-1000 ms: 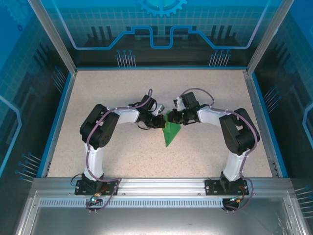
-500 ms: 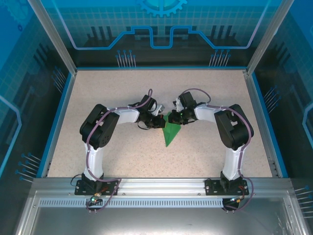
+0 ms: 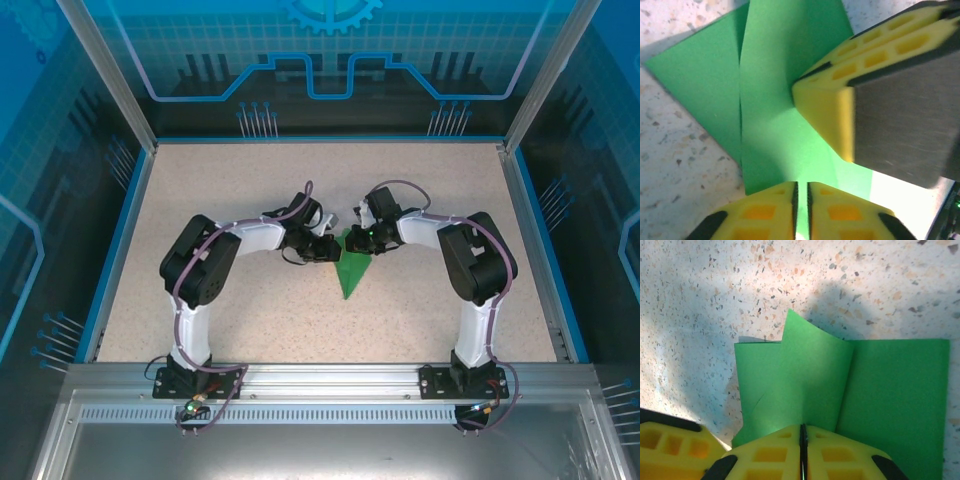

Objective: Fold a paper plane with a square sheet of paper (pick it up from the middle)
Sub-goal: Fourth fold the wing at the center of the table.

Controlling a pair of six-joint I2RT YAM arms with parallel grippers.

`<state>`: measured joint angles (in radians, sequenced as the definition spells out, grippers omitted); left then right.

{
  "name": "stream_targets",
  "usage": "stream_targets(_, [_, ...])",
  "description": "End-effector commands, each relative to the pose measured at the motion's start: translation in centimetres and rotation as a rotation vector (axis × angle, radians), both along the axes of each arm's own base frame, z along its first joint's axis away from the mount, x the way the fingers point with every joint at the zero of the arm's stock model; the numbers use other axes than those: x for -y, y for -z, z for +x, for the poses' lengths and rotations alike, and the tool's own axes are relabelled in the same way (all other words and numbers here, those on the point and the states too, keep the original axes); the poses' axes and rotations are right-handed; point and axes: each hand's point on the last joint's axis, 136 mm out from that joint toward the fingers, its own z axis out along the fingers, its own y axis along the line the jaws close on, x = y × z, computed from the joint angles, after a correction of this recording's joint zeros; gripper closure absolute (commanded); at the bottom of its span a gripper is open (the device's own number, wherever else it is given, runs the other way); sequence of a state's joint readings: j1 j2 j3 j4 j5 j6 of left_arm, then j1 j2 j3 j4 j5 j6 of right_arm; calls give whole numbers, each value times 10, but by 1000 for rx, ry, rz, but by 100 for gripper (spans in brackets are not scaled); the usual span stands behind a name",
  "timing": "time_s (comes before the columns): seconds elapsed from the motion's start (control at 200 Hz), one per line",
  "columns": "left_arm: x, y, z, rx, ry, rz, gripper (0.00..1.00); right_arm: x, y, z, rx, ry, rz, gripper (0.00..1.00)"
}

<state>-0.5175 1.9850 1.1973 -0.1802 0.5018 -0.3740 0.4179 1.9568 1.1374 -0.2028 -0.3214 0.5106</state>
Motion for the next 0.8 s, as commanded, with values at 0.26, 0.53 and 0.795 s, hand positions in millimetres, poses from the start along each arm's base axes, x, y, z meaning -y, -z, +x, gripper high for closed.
stream_targets(0.26, [12,-63,-25,99,12,-1,79,20,23,-7,-57,17,-71,91])
stream_targets(0.53, [11,-46,-63,86,-24,92,79,21,21,-8,-54,13,-59,92])
stream_targets(0.795, [11,-29,-81,54,-80,130,72,20,17,-8,-48,11,-53,93])
